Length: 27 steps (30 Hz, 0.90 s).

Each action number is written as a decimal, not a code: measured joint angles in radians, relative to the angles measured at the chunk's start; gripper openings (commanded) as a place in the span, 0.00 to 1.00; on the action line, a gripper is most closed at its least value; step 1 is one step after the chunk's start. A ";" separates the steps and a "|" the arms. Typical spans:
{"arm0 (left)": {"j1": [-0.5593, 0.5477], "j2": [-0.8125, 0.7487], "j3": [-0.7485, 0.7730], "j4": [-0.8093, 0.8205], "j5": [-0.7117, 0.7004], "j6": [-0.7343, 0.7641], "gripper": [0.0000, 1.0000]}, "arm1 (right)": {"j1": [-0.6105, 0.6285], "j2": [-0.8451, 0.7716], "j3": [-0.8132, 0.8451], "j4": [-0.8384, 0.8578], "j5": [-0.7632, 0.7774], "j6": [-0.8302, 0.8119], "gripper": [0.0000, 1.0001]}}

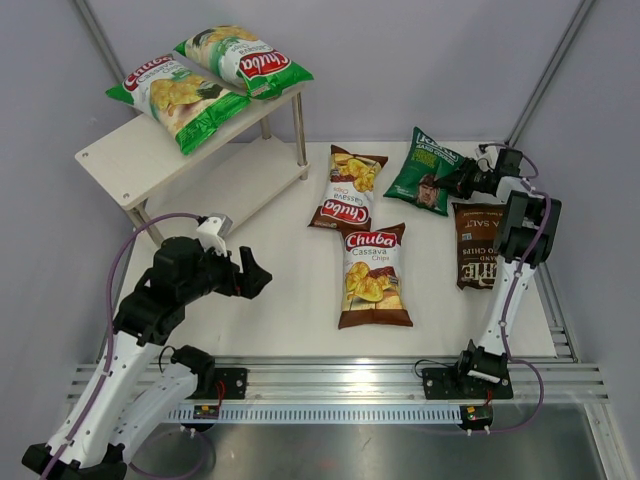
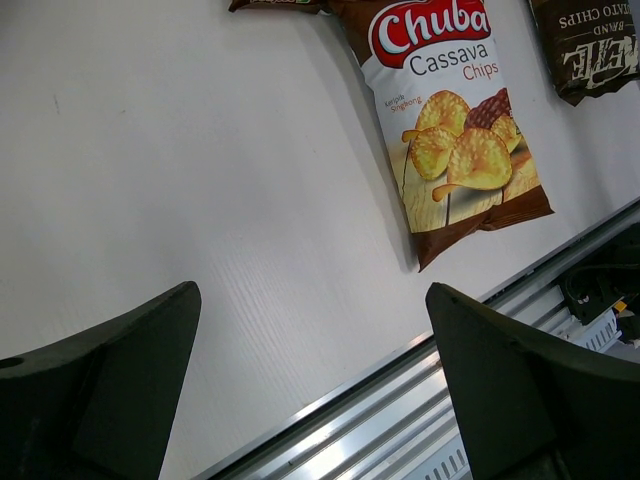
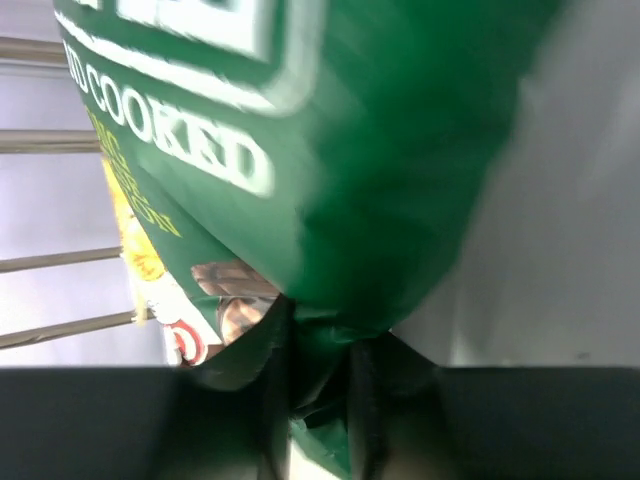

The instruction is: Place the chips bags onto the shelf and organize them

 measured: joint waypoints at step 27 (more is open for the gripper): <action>0.000 0.092 0.104 0.071 0.036 -0.072 0.99 | 0.242 -0.850 -0.661 0.163 0.156 0.117 0.13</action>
